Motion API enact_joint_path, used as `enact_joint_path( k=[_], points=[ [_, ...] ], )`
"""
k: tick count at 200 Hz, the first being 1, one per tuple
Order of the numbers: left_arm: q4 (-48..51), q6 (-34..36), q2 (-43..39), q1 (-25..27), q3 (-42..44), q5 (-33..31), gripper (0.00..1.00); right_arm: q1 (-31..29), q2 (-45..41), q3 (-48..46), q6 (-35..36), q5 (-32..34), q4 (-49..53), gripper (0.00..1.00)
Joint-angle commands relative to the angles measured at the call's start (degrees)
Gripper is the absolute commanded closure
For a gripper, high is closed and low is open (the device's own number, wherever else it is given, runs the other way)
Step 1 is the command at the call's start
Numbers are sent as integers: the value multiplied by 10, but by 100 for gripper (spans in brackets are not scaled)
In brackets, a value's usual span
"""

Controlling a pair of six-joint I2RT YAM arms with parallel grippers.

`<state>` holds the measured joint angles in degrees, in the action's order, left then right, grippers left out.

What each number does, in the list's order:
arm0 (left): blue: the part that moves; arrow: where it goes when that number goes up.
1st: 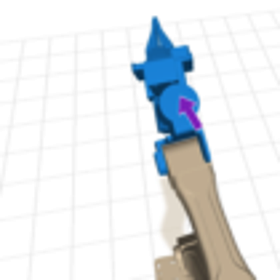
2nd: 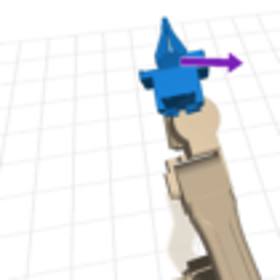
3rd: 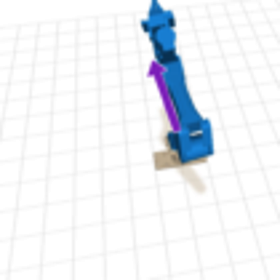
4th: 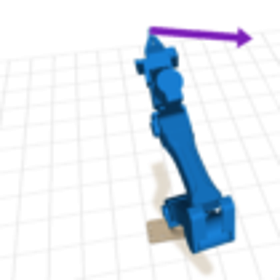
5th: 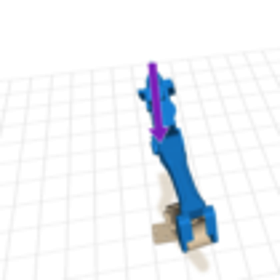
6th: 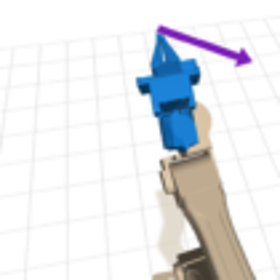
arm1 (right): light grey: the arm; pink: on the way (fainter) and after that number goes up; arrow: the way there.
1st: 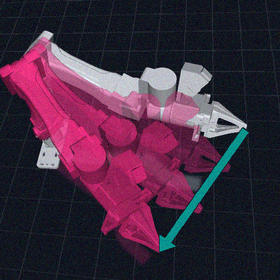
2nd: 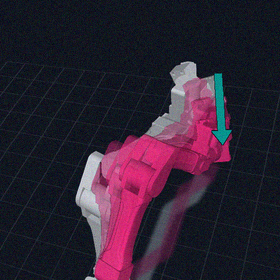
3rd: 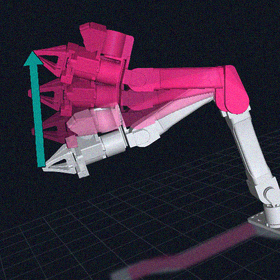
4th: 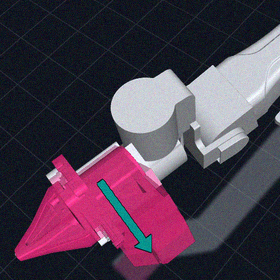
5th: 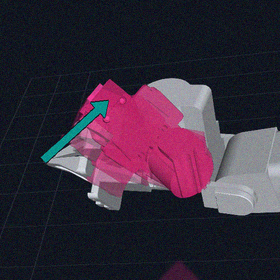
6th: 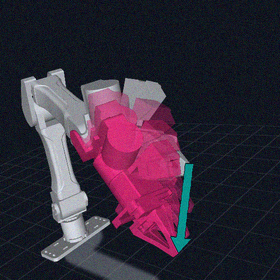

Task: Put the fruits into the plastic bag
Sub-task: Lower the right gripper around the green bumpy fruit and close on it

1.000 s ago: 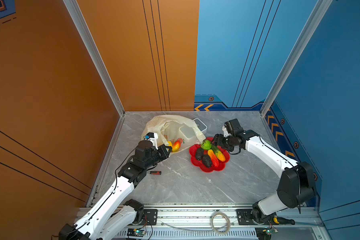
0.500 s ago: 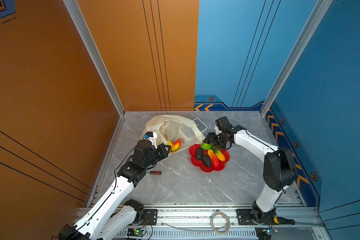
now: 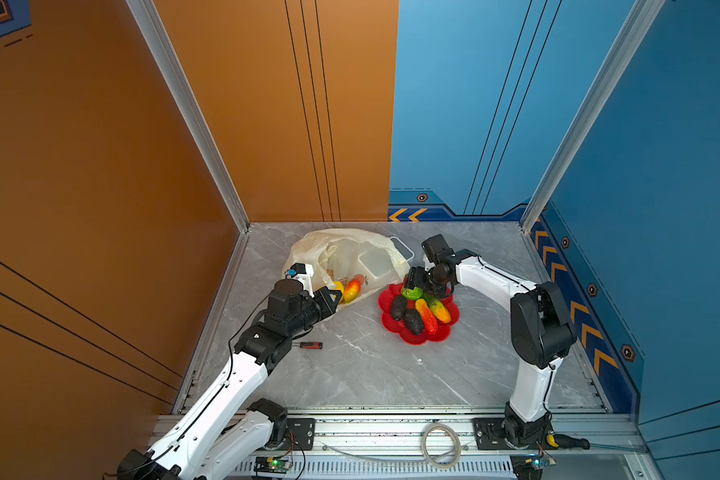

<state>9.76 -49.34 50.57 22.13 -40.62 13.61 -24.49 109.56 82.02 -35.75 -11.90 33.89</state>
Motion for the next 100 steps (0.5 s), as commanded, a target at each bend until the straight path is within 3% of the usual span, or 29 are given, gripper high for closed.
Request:
enact_joint_path(
  k=[1, 68, 100],
  points=[
    [-1, 6, -8, -5, -10, 10, 100, -5, 19, 24, 13, 23, 0, 20],
    [-2, 4, -8, -5, -11, 10, 100, -10, 50, 48, 17, 36, 5, 20],
    [-1, 4, -10, -6, -10, 10, 100, -13, 53, 49, 18, 38, 5, 29]
  ],
)
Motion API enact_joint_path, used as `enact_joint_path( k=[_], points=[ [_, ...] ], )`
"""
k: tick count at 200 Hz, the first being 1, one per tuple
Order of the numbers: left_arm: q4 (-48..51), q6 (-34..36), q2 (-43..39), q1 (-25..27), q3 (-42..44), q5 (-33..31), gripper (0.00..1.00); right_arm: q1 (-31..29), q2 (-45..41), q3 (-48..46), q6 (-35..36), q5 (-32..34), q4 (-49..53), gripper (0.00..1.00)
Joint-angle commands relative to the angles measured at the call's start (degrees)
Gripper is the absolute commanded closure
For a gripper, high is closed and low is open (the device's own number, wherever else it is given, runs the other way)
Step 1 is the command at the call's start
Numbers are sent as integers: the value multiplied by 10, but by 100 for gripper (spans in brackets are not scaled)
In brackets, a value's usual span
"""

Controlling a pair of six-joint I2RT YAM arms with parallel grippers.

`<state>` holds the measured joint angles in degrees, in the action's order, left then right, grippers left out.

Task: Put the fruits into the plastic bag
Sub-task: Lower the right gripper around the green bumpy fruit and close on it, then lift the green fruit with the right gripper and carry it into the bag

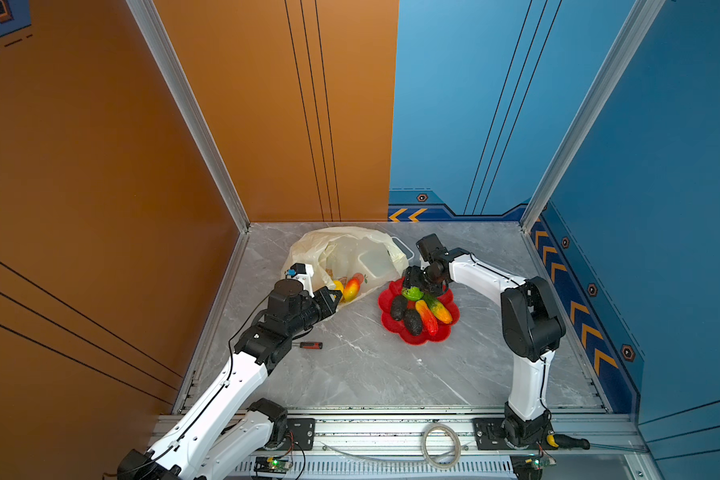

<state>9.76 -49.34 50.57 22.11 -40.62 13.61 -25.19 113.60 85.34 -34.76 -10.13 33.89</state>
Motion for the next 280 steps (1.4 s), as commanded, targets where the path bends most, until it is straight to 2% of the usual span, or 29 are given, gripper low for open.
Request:
enact_joint_path(
  k=[1, 29, 66, 128, 184, 237, 280],
  points=[
    [-1, 4, -9, -6, -10, 10, 100, -6, 12, 16, 8, 20, 5, 29],
    [-1, 3, -11, -6, -10, 10, 100, -6, 5, 16, 11, 23, 4, 42],
    [-1, 1, -13, -6, -9, 10, 100, -8, -21, 12, 14, 39, 5, 48],
    [-6, -1, -12, -5, -8, 12, 100, -5, -108, -21, 20, 62, 15, 48],
    [-13, -3, -10, -3, -5, 14, 100, 15, -214, -111, 20, 60, 26, 48],
    [-14, -3, -13, -2, -2, 18, 100, 23, -349, -187, 6, 7, 21, 48],
    [-17, -5, -12, -1, 0, 18, 100, -8, -422, -187, -54, -52, -23, 48]
  ],
)
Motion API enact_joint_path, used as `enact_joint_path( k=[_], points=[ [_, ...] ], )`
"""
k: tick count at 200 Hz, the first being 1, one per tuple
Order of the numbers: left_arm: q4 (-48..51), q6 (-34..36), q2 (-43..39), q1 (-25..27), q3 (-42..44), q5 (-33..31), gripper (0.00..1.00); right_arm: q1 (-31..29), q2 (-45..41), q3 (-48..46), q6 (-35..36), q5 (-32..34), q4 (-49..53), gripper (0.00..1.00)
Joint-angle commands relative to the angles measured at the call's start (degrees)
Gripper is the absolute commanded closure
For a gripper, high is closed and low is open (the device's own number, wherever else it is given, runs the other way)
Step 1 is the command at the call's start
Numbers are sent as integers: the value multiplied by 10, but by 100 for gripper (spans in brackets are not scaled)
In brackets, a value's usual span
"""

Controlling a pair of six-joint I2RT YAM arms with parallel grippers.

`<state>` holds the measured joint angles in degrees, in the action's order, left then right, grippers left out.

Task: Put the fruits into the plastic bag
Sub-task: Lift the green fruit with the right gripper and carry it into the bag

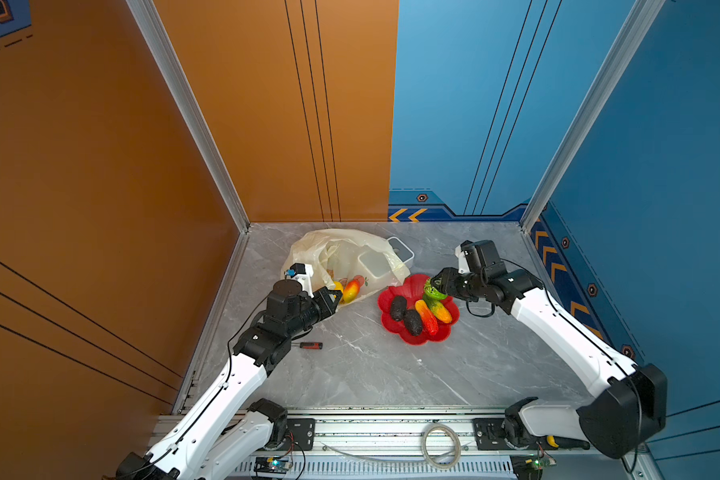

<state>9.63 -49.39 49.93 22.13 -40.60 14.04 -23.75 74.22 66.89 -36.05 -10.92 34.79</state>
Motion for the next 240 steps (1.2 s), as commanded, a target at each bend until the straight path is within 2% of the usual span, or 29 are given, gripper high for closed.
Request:
enact_joint_path(
  k=[1, 26, 48, 80, 107, 188, 240],
  points=[
    [-16, -4, -6, -1, -1, 14, 100, -23, -30, -2, -42, -44, -34, 48],
    [-18, -5, -4, 0, -2, 14, 100, -72, -41, 6, -72, -40, -85, 48],
    [-19, -5, -3, 2, -3, 13, 100, -120, -18, 27, -75, -22, -122, 48],
    [-19, -6, -3, 4, -2, 12, 100, -158, 64, 74, -76, -16, -164, 49],
    [-18, -7, -6, 5, -1, 11, 100, -198, 147, 150, -57, -7, -171, 49],
    [-21, -11, -7, 7, 0, 11, 100, -243, 359, 330, 14, 99, -117, 49],
    [-27, -15, -3, 8, 4, 12, 100, -249, 460, 405, -4, 90, -126, 49]
  ],
)
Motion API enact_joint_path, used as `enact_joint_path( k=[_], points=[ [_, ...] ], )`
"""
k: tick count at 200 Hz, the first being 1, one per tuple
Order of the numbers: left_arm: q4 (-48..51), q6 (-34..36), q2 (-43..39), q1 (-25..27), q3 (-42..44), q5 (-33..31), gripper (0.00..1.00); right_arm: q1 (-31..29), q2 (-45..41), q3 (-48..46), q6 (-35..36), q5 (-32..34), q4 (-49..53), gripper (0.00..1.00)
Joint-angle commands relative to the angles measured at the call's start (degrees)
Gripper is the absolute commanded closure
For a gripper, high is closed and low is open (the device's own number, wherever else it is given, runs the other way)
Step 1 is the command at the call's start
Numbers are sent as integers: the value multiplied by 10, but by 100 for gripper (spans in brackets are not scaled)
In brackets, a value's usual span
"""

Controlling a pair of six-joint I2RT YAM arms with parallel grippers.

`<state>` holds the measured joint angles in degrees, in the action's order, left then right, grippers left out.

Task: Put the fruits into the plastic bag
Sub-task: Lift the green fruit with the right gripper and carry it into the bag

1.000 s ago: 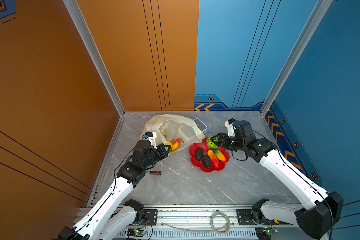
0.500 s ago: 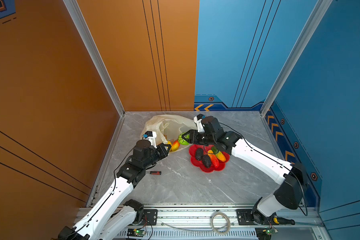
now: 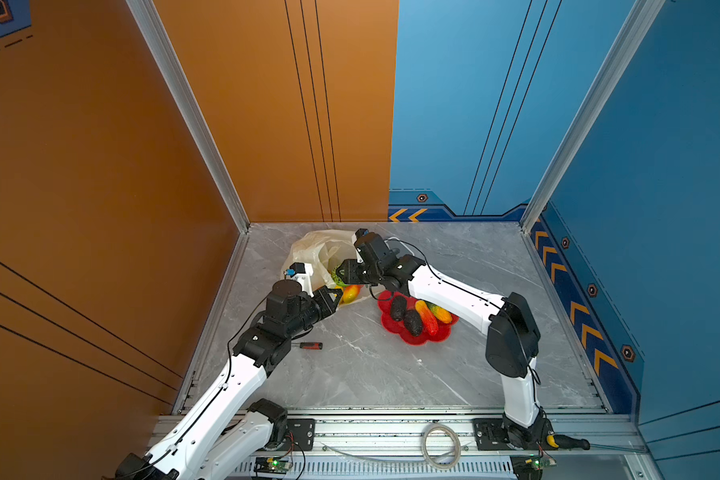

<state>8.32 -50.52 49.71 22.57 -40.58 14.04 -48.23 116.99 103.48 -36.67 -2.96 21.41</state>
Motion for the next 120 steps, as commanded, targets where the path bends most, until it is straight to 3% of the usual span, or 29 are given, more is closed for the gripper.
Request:
enact_joint_path(
  k=[1, 120],
  points=[
    [-14, -4, -1, 4, 4, 12, 100, -5, 35, 40, 1, 10, 8, 49],
    [-42, -14, 4, 4, 36, 13, 100, 1, 141, 105, -42, -72, -7, 47]
  ],
)
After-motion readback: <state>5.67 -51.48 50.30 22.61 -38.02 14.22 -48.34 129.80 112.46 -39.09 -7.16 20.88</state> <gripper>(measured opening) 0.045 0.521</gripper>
